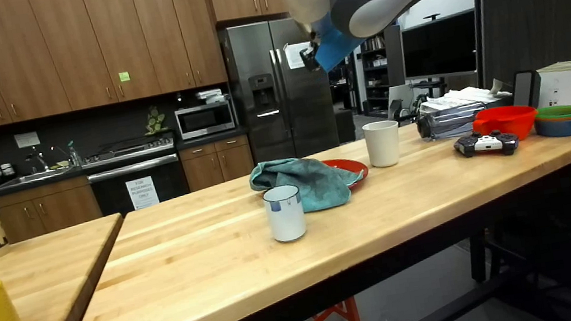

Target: Put the blue towel on the orange plate

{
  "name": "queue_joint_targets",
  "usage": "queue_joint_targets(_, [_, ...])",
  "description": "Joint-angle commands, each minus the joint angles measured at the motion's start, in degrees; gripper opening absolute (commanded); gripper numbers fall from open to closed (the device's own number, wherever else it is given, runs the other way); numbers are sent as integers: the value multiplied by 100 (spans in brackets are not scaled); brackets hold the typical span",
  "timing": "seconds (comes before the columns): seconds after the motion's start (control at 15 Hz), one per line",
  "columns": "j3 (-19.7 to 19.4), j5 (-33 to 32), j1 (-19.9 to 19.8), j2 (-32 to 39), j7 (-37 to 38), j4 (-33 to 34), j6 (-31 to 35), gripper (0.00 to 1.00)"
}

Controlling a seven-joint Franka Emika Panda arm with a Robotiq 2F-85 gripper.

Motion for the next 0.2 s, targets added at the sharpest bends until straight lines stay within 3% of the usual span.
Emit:
queue_joint_targets(0.0, [42, 39, -109, -151, 27, -68, -67, 100])
queue_joint_targets(0.13, [18, 59, -150, -362, 45, -212, -79, 100])
